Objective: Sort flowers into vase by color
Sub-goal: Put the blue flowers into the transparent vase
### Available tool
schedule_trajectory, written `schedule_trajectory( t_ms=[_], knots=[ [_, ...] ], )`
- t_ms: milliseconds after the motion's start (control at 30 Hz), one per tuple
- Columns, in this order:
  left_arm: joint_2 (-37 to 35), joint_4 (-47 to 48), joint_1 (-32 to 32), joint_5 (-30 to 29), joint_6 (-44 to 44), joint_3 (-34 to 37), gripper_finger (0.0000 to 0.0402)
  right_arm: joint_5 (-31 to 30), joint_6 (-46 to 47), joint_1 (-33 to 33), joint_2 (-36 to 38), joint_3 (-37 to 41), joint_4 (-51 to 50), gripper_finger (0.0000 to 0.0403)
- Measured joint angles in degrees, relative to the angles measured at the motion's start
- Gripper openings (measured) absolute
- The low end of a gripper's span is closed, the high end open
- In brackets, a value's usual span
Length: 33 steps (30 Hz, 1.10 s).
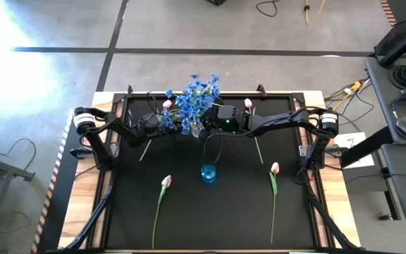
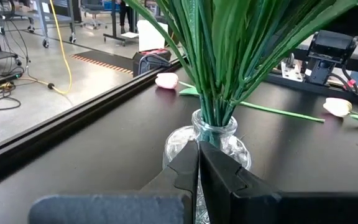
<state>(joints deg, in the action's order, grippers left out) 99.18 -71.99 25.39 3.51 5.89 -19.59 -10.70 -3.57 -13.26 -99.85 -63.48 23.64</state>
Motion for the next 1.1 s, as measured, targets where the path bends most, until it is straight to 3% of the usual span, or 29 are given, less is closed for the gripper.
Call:
schedule_trajectory(
  t_ms=[333, 567, 900, 1000, 1100],
  knots=[
    [0.0, 0.0, 0.0, 0.0, 0.0, 0.0, 0.0000, 0.0, 1.3, 0.0, 0.0, 0.0, -1.0, 0.0136],
    [0.1, 0.0, 0.0, 0.0, 0.0, 0.1, 0.0000, 0.0, 1.6, 0.0, 0.0, -2.4, -4.5, 0.0173],
    [0.1, 0.0, 0.0, 0.1, 0.0, 0.2, 0.0000, 0.1, 0.6, 0.0, 1.1, -3.9, -7.2, 0.0168],
    [0.1, 0.0, 0.0, 0.1, 0.0, 0.2, 0.0000, 0.1, 0.5, 0.0, 1.2, -3.9, -7.1, 0.0145],
    [0.1, 0.0, 0.0, 0.2, 0.0, 0.2, 0.0000, 0.1, 0.6, 0.0, 1.2, -3.6, -7.2, 0.0097]
  ],
)
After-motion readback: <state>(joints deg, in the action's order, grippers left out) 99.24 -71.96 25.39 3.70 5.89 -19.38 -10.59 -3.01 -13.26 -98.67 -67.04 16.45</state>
